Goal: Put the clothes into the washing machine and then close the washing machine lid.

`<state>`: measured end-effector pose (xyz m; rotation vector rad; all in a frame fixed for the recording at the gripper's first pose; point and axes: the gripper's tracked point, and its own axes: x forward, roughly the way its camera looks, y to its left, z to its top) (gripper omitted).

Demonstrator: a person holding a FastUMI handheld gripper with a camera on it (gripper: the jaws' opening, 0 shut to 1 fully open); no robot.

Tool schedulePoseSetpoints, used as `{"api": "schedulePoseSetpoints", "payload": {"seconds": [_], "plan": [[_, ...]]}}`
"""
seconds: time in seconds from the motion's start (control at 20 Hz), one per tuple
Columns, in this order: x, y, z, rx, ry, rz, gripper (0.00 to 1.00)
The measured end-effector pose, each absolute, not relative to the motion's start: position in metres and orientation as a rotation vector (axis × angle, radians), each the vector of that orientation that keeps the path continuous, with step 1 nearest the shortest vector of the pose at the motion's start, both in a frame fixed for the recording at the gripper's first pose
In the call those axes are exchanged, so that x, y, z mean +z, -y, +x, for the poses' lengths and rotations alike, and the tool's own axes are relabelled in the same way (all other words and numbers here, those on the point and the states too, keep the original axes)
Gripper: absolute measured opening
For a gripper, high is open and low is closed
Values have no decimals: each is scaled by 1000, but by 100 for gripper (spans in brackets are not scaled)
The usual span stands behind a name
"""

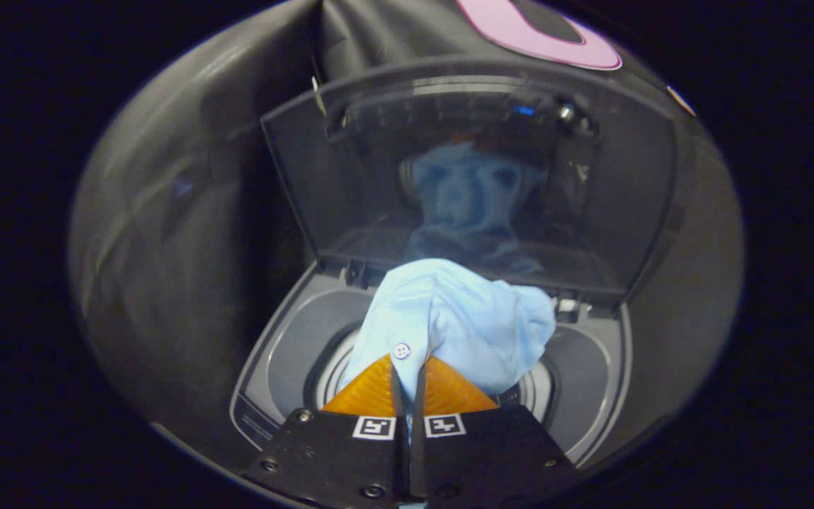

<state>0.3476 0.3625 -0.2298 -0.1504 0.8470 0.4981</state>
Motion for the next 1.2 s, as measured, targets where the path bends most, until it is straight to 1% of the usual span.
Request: {"api": "schedulePoseSetpoints", "payload": {"seconds": [0.25,0.55,0.85,0.95,1.0,1.05,1.2], "plan": [[-268,-359,339,529,-931,-269,1],[-306,-354,339,512,-1030,-319,2],[-317,-347,341,454,-1113,-292,8],[-318,-345,343,445,-1102,-304,12],[-318,-343,345,439,-1096,-308,20],[-315,-344,346,433,-1088,-303,26],[-314,-345,345,438,-1085,-289,59]]}}
